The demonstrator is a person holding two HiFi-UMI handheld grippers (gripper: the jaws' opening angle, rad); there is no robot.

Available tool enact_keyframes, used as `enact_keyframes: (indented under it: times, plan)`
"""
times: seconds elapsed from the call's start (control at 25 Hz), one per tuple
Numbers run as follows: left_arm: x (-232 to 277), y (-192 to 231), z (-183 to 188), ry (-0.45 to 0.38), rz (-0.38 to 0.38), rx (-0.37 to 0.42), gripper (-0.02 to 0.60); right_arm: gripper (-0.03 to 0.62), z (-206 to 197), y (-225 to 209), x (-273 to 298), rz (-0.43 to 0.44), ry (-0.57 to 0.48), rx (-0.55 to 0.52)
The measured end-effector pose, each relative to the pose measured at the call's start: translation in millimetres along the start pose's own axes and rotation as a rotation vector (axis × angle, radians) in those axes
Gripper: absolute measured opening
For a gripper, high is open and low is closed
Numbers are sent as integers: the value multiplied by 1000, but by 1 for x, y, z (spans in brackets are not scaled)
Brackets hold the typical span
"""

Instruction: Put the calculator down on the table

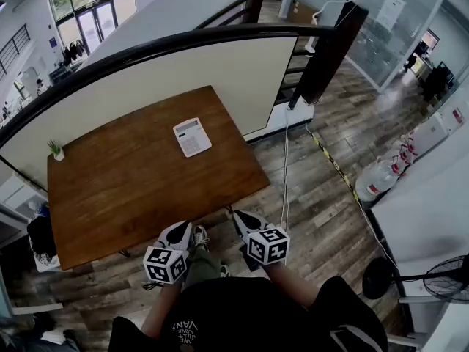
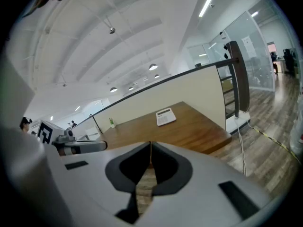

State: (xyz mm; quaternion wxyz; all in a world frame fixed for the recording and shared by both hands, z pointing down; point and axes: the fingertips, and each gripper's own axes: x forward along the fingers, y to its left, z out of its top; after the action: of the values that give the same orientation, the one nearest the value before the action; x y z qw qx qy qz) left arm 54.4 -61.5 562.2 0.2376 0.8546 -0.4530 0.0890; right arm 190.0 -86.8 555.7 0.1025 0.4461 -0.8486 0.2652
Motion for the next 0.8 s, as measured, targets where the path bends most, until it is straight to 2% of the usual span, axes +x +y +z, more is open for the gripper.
enact_keyframes:
  times: [0.48, 0.8]
  plan:
    - [-3, -9, -12, 4, 10, -25, 12, 14, -12, -3, -7, -9, 26, 17]
    - [-1, -12, -12, 13, 9, -14, 12, 14, -12, -4, -8, -9, 36, 21]
